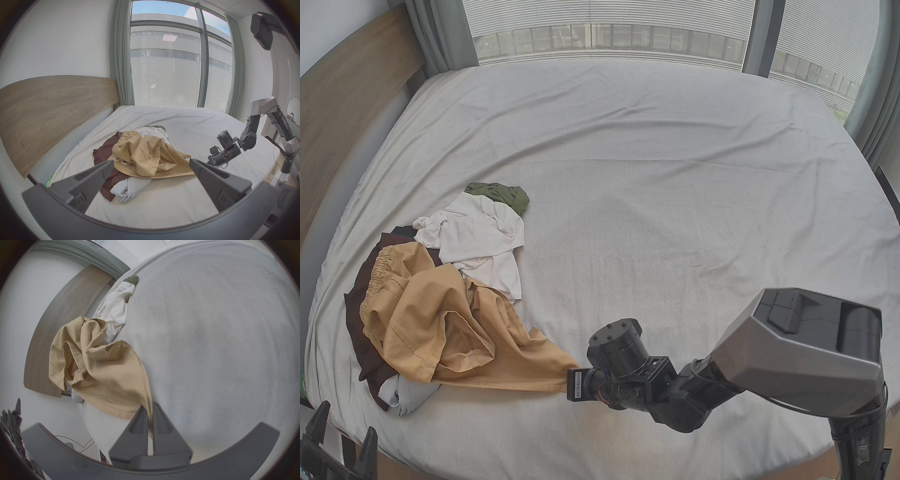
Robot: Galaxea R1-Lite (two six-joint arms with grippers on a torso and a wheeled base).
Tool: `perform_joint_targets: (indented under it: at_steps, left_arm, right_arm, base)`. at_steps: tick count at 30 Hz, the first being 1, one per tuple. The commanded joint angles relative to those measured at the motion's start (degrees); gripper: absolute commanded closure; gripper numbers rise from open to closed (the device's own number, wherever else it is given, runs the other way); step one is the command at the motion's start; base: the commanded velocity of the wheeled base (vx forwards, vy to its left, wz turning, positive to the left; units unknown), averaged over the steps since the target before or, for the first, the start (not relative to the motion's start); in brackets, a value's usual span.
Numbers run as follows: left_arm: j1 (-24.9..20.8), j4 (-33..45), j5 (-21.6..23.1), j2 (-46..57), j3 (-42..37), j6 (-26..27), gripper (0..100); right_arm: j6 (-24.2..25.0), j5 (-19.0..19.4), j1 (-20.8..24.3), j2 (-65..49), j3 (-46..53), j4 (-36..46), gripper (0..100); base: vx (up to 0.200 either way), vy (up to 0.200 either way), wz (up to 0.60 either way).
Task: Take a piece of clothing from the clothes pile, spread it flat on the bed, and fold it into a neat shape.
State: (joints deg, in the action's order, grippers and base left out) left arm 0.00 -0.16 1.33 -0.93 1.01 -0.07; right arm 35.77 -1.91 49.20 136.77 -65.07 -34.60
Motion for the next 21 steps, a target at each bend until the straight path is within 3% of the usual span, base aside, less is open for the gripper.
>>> perform_joint_targets:
  at_steps: [1, 21]
  left_arm:
    - [0.0, -0.02, -0.01, 0.93, -1.01, -0.01, 0]
    - [0.0, -0.02, -0.01, 0.93, -1.01, 0.07, 0]
  right_arm:
    - [0.0, -0.37, -1.39, -3.52, 2.23, 0.14, 100]
    - [-0.26, -1.43, -5.61, -10.47, 12.95, -0.12, 100]
  base:
    - [0.0, 0.0, 0.0]
    - [0.0, 0.0, 0.0]
